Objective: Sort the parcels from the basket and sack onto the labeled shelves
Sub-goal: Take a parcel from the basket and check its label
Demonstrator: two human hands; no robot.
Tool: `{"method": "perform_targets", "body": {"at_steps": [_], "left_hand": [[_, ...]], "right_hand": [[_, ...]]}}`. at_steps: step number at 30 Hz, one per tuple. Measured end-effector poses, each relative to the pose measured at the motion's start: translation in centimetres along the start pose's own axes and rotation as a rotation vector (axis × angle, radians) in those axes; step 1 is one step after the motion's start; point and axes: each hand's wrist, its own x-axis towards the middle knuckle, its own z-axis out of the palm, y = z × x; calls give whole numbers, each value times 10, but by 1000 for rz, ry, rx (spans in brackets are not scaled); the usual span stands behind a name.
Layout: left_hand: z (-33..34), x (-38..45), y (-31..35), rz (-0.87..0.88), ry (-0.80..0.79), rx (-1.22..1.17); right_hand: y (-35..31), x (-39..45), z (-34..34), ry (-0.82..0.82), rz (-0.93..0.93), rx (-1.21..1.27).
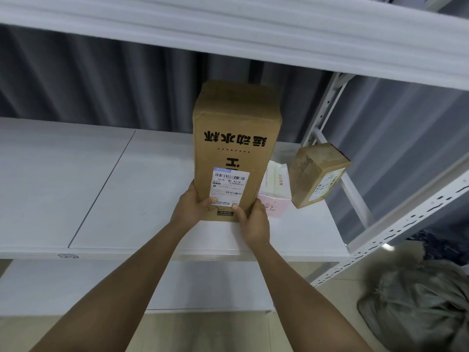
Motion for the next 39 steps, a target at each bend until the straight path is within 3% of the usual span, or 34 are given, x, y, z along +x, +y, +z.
{"method": "perform_targets", "body": {"at_steps": [7, 12, 16, 20, 25, 34, 39], "left_hand": [[4, 10, -1, 10, 12, -12], [6, 14, 1, -8, 9, -11], [10, 6, 3, -23, 19, 26], [14, -30, -22, -159, 128, 43], [-13, -109, -69, -218, 286, 32], [-110, -303, -183, -659, 671, -64], [-181, -401, -229, -806, 874, -131]], "right_hand": [[-12, 10, -14, -72, 21, -455], [-19, 13, -21, -97, 0, -626], [-21, 9, -28, -164, 9, -652], [-9, -13, -10, -281, -120, -474], [-16, -65, 51, -512, -354, -388], [-57, -218, 195, -1146, -592, -434], [-85, -315, 277, -1361, -698, -536]]}}
